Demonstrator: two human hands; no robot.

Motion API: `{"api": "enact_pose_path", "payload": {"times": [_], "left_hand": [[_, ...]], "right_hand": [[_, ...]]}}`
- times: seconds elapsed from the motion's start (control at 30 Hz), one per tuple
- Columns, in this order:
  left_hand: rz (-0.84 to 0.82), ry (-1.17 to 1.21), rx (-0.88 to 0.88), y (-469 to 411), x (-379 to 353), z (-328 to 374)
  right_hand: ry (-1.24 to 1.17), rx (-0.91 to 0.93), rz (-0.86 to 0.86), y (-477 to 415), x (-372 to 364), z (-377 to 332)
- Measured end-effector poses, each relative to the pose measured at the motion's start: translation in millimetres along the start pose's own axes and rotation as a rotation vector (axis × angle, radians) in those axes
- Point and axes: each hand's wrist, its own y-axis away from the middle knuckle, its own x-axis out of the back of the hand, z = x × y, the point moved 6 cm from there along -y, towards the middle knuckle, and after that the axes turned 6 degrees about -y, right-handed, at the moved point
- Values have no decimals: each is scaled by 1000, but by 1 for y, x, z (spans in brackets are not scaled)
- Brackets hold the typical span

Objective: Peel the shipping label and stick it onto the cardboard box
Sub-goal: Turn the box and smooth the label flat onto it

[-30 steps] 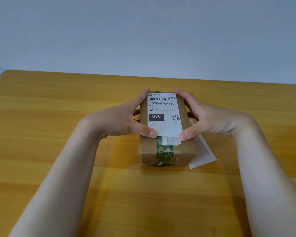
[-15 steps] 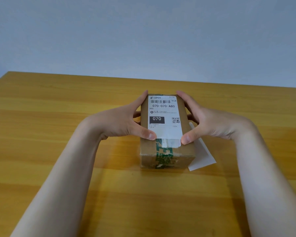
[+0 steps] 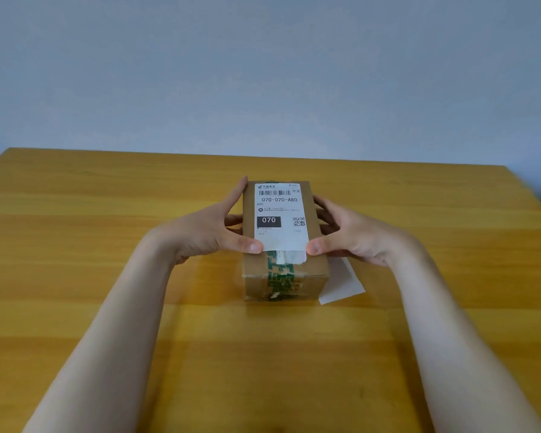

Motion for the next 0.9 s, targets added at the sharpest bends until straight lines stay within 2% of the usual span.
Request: {"api": "enact_pose_path", "payload": {"times": [0.13, 0.23, 0.33, 0.47, 0.63, 0.73, 0.9], "left_hand": [[-82, 83, -41, 8, -10, -8], [-3, 153, -51, 16, -15, -13], [100, 210, -39, 23, -21, -12], [185, 232, -4, 32, -30, -10], [225, 213, 5, 44, -35, -6], [269, 182, 27, 50, -31, -4], [238, 217, 49, 56, -38, 4]], "right_hand": [[-31, -24, 66, 6, 0, 1], [-25, -17, 135, 17, -4, -5], [-8, -11, 136, 29, -15, -10], [-115, -36, 206, 37, -33, -11], [-242, -28, 292, 46, -50, -18], [-246, -49, 349, 50, -57, -23], [-192, -92, 451, 55, -64, -27]]}}
